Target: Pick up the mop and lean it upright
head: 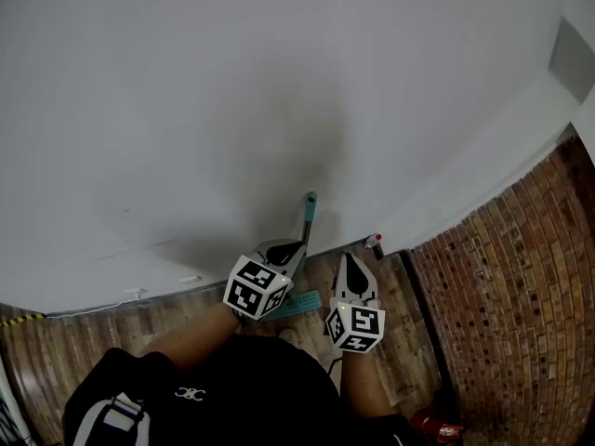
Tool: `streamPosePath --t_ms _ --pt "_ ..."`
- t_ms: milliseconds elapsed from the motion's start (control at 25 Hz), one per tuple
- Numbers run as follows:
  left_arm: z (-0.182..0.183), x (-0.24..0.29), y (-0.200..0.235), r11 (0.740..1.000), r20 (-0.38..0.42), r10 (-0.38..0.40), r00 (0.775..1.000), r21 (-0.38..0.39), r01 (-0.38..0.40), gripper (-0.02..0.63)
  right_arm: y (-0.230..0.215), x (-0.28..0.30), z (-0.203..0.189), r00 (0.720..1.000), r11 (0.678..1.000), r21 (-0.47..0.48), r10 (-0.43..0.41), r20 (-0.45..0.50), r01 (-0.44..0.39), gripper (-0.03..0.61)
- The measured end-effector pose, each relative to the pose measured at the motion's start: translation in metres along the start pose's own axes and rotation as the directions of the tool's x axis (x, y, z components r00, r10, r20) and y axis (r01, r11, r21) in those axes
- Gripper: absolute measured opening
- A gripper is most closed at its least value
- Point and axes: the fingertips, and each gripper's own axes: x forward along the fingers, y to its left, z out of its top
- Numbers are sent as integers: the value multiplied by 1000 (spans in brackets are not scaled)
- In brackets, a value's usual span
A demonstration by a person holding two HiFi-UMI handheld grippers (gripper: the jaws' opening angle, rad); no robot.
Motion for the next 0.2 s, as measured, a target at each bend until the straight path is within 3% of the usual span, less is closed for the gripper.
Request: streamPosePath --t_ms 200 --pt "-2 -1 2 1000 -3 3 1000 -1 -3 -5 4 1 -6 1000 1000 10 9 -18 -9 14"
